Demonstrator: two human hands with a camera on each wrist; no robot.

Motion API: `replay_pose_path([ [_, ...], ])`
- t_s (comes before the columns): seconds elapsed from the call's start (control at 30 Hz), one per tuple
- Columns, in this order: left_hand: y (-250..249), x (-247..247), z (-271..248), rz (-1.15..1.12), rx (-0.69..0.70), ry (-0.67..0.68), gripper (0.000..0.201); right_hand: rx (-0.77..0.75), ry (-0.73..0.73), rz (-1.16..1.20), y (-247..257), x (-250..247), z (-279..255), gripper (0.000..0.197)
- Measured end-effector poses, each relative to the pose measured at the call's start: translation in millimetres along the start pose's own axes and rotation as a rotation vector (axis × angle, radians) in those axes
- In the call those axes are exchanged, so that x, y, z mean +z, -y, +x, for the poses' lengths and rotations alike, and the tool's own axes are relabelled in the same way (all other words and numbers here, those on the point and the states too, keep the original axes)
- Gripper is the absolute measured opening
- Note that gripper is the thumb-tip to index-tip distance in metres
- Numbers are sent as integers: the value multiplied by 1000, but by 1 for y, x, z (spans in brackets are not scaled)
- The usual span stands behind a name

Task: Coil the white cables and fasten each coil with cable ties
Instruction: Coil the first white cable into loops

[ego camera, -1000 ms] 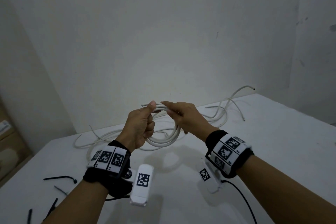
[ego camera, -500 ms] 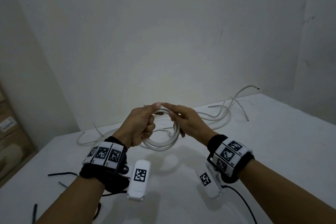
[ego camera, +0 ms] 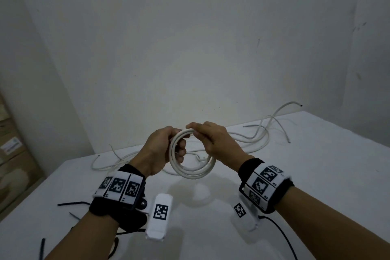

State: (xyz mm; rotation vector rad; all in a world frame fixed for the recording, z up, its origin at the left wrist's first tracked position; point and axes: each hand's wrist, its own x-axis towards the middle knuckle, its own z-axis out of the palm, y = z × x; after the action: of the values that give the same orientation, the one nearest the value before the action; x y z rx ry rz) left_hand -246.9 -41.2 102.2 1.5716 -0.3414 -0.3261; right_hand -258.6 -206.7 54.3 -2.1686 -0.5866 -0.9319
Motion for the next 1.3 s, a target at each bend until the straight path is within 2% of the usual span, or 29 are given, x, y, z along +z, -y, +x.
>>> replay_pose_path([
  [0.13, -8, 0, -2, 310, 66, 5, 46, -19, 6, 19, 0, 2, 2, 30],
  [0.27, -20, -15, -2, 566, -44, 151, 42, -17, 73, 27, 0, 11, 0, 34],
  [0.37, -22, -29, -4, 490, -117, 234, 41, -37, 83, 65, 8, 17, 4, 27],
  [0.47, -14, -30, -9, 328, -86, 157, 33, -9, 63, 101, 19, 23, 11, 21],
  [0.57, -4, -35, -15, 225, -64, 55, 31, 159, 93, 298, 32, 32, 16, 21],
  [0.67, 2, -46, -23, 171, -76, 25, 31, 370, 129, 537, 46, 45, 20, 24],
  [0.7, 3, -50, -26, 156, -79, 29, 31, 371, 128, 496, 49, 50, 21, 26],
  [0.83, -1, -71, -39, 143, -111, 37, 31, 161, 178, 164, 61, 68, 27, 28],
  [0.9, -7, -82, -43, 112, -132, 24, 32, 169, 188, 148, 68, 74, 32, 29],
  [1.07, -19, -117, -57, -133, -219, 14, 45, 181, 174, 170, 91, 89, 45, 29],
  [1.3, -8, -155, -81, 25, -183, -89, 44, 235, 233, 278, 122, 127, 52, 20],
])
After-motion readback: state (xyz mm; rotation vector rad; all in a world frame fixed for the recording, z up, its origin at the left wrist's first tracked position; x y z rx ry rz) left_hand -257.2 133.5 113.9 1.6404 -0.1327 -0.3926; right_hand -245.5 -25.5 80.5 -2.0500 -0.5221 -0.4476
